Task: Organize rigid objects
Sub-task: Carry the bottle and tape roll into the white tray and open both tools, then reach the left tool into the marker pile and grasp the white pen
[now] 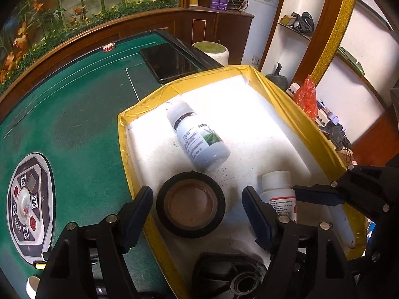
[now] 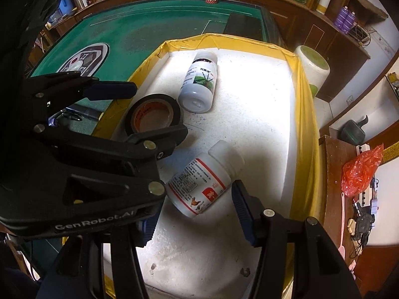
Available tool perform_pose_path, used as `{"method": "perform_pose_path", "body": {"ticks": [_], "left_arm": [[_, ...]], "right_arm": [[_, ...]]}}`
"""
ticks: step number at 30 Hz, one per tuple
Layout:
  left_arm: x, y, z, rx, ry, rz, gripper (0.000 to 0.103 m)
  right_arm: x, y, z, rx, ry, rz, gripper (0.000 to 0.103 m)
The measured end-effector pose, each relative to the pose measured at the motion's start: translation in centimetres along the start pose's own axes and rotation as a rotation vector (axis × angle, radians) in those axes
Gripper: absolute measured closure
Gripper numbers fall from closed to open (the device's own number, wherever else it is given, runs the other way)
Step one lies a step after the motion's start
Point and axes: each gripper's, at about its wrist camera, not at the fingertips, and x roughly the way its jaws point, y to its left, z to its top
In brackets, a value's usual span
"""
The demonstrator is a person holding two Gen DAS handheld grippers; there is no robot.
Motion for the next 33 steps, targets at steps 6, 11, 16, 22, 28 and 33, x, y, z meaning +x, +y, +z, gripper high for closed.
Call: {"method": "perform_pose_path", "body": {"ticks": [6, 11, 16, 22, 28, 33], "left_arm": [[-0.9, 0.0, 0.1, -0.010, -0.007, -0.010, 0.022], [-2.5, 0.0, 0.0, -0.013, -0.032, -0.012, 0.018], [-4.6, 0.3, -0.5, -0.023, -0.064, -0.030, 0.017], [-7.3, 1.3, -1.7, -0.037, -0.093, -0.039, 0.017], [-10.0, 3.9, -4.1, -0.069, -0.113, -0.032, 0.017], [-12.6, 8.2, -6.8, -0.126, -0.131, -0.002, 0.017]], "right_arm": [[-1.2, -0.6, -0.5, 0.032, -0.012, -0.006, 0.045], [-2.8, -1.2, -1.4, 0.084, -0.030, 0.001, 0.045], [-4.8, -1.0, -1.9, 0.129, -0.066, 0.021, 0.045], [-6.1, 0.8, -1.3, 0.156, -0.093, 0.046, 0.045], [-6.9, 3.8, -1.0, 0.144, -0.110, 0.083, 0.045], [-7.0, 7.0, -0.4, 0.120, -0.120, 0.127, 0.045]]}}
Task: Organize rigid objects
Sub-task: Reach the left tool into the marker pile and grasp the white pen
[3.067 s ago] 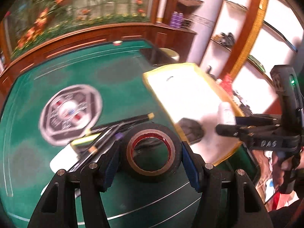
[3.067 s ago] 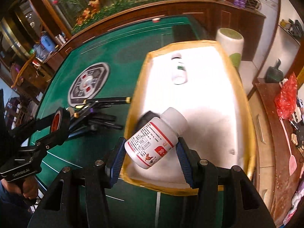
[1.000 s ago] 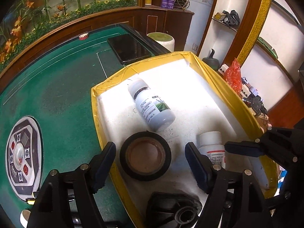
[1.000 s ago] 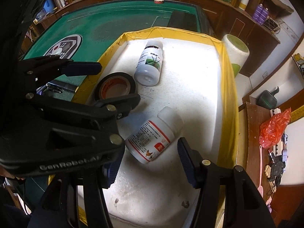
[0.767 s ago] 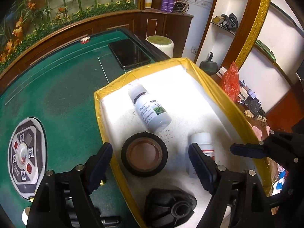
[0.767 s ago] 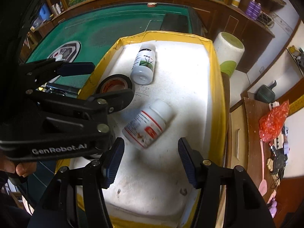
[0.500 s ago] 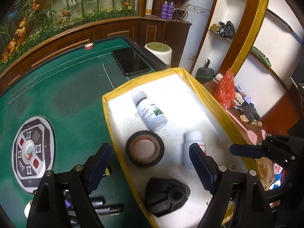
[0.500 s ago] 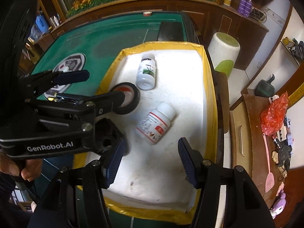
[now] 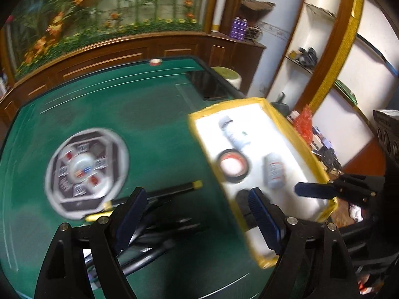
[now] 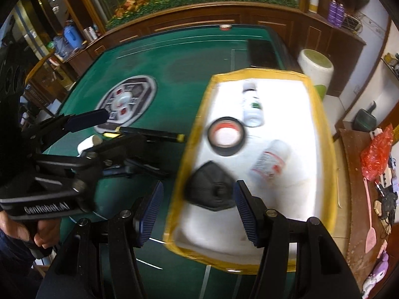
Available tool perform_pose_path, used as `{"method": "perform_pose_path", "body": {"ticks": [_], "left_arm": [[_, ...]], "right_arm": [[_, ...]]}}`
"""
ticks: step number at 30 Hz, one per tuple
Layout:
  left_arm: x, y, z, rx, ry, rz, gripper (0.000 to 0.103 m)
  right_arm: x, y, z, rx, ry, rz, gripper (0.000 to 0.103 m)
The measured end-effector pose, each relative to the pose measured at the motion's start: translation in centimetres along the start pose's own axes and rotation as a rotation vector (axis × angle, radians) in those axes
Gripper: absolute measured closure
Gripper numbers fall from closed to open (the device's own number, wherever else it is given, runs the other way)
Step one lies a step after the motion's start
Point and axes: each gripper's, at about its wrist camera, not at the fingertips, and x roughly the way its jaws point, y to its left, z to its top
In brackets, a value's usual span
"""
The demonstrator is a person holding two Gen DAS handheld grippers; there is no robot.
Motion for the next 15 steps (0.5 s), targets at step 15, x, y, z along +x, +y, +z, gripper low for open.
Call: {"method": "perform_pose_path", "body": {"ticks": [15], "left_arm": [[-2.1, 18.3, -9.7, -0.251, 0.092, 0.119, 0.017]], "right_arm": [[1.6, 5.2, -1.7, -0.029, 0.043, 0.025, 0.045]]}}
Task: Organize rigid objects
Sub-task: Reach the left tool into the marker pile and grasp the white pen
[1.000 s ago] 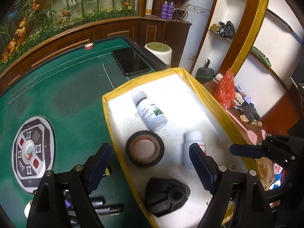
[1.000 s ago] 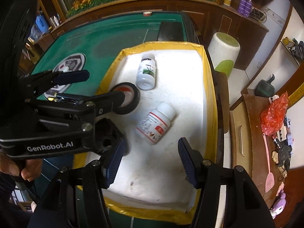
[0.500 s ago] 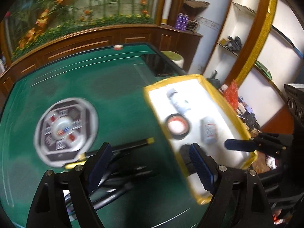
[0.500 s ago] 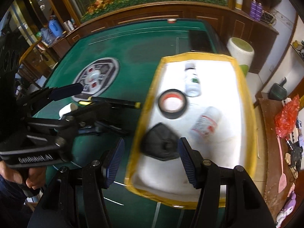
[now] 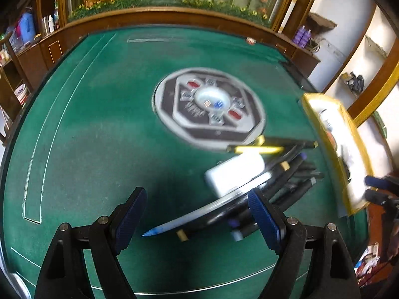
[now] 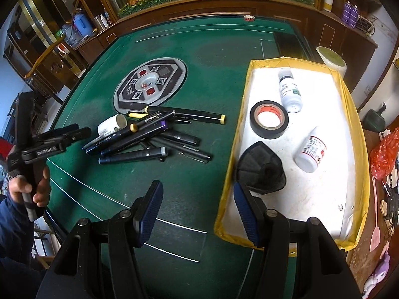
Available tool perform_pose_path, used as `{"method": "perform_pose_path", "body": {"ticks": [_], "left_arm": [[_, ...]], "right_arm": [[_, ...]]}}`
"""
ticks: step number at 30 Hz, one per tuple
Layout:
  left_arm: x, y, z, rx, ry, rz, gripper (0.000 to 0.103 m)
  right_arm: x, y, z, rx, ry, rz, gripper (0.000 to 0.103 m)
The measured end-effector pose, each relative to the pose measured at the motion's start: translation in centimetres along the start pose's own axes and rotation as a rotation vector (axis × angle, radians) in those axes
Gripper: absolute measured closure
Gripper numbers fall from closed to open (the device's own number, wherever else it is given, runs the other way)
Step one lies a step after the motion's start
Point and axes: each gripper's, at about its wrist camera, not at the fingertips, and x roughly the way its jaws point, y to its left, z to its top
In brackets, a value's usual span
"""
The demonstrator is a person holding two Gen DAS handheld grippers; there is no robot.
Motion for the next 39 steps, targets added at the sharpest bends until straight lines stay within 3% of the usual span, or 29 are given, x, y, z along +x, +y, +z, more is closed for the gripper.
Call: {"method": "perform_pose_path", "body": {"ticks": [3, 5, 7, 10, 12, 15, 20, 23, 26, 32, 35, 38, 39], "left_arm": [[1.0, -0.2, -0.7, 0.025, 0.045, -0.069, 0.017], [1.7, -1.0, -1.5, 0.058, 0.076, -0.072, 0.017], [2.1, -1.8, -2.1, 0.077, 0.095, -0.099, 0.025], [2.1, -4.1, -3.3, 0.110, 0.142, -0.197, 0.040], [1.5, -5.8, -4.1, 0.138, 0.156, -0.275, 0.041], [0.5, -6.2, -4.3, 0.133, 0.150, -0.320, 0.041], [0.6, -4.7, -3.3, 0.106, 0.133, -0.241, 0.042], [1.1, -4.1, -3.2, 0.095, 0.137, -0.230, 0.057], [1.8, -3.6, -3.1, 0.096, 0.154, -0.217, 0.062], [2.5, -4.6, -2.1, 0.145, 0.142, -0.190, 0.063], [3.5, -5.9, -1.7, 0.202, 0.164, -0.139, 0.075], [3.8, -7.3, -1.8, 0.280, 0.148, -0.066, 0.079], [3.9, -7.6, -1.9, 0.295, 0.143, -0.035, 0.090]], "right_arm": [[0.1, 0.7, 0.1, -0.007, -0.003, -0.001, 0.045], [0.1, 1.2, 0.1, -0.013, -0.003, 0.000, 0.045], [0.3, 1.7, 0.1, -0.015, -0.001, 0.003, 0.045], [0.5, 2.4, 0.2, -0.022, 0.002, 0.008, 0.045], [0.6, 2.9, 0.2, -0.027, 0.003, 0.016, 0.045], [0.9, 3.5, 0.2, -0.032, 0.009, 0.021, 0.045], [1.9, 3.6, 0.0, -0.014, 0.035, 0.035, 0.044], [2.4, 3.7, -0.2, -0.006, 0.050, 0.045, 0.044], [2.6, 3.9, -0.2, -0.006, 0.053, 0.048, 0.044], [2.8, 3.6, -0.2, 0.004, 0.060, 0.044, 0.044], [3.1, 3.6, -0.2, 0.008, 0.067, 0.046, 0.044], [3.5, 3.7, -0.2, 0.009, 0.076, 0.052, 0.044], [3.6, 3.8, -0.1, 0.010, 0.081, 0.053, 0.044]]}}
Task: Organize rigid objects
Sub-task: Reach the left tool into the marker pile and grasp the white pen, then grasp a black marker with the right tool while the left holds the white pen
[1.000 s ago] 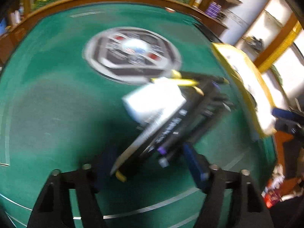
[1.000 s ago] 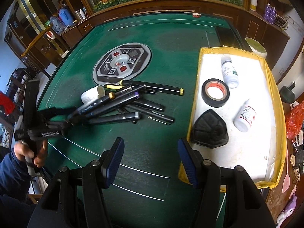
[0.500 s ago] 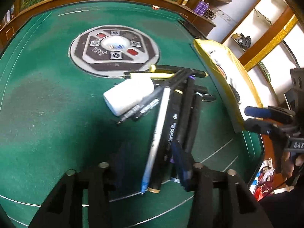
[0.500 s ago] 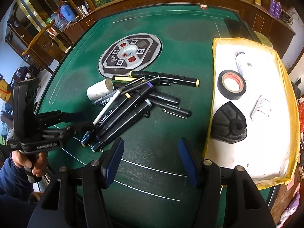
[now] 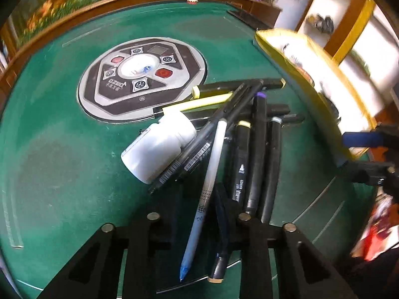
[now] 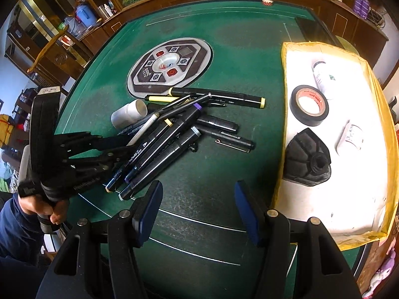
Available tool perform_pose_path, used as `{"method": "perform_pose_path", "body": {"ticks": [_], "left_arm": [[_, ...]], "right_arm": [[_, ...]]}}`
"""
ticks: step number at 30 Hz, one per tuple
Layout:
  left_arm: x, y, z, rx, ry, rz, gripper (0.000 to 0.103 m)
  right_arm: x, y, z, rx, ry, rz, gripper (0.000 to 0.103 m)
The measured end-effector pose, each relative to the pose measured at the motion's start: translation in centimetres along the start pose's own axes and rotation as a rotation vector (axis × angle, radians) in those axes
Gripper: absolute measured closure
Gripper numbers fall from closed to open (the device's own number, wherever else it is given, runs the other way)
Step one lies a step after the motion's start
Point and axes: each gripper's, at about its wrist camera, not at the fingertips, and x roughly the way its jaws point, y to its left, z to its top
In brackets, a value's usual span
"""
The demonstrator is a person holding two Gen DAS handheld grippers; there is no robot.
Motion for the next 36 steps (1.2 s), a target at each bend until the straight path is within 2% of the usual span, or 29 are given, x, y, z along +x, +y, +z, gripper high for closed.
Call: {"method": "perform_pose_path", "body": {"ticks": [1, 7, 16, 21, 24, 28, 33, 36], "left_arm": [[0.0, -0.1, -0.1, 0.001, 0.000, 0.028, 0.090], [-0.7, 1.5, -2.0, -0.066, 0.004, 0.032, 0.095], [-1.9, 2.6, -4.4, -0.105, 0.006, 0.039, 0.095], [-2.1, 2.9, -4.9, -0.117, 0.000, 0.024, 0.095], [-2.1, 2.9, -4.8, -0.114, 0.001, 0.022, 0.095], [-2.0, 3.0, -4.6, -0.114, 0.002, 0.021, 0.095], [-1.9, 2.8, -4.4, -0.113, -0.009, 0.027, 0.096], [-1.9, 2.9, -4.4, -0.129, -0.014, 0.021, 0.096]], "right_arm": [[0.2, 0.1, 0.1, 0.002, 0.007, 0.003, 0.044], [1.9, 1.0, 0.7, 0.008, 0.038, 0.039, 0.044], [5.3, 2.3, 2.1, 0.052, 0.090, 0.075, 0.044], [6.8, 2.6, 2.3, 0.071, 0.117, 0.047, 0.045], [6.9, 3.0, 2.4, 0.017, 0.117, -0.004, 0.045], [7.2, 3.2, 2.1, -0.082, 0.151, -0.149, 0.074], [7.3, 3.0, 1.7, -0.106, 0.153, -0.182, 0.088], [6.9, 2.7, 1.3, -0.086, 0.140, -0.157, 0.088]]}}
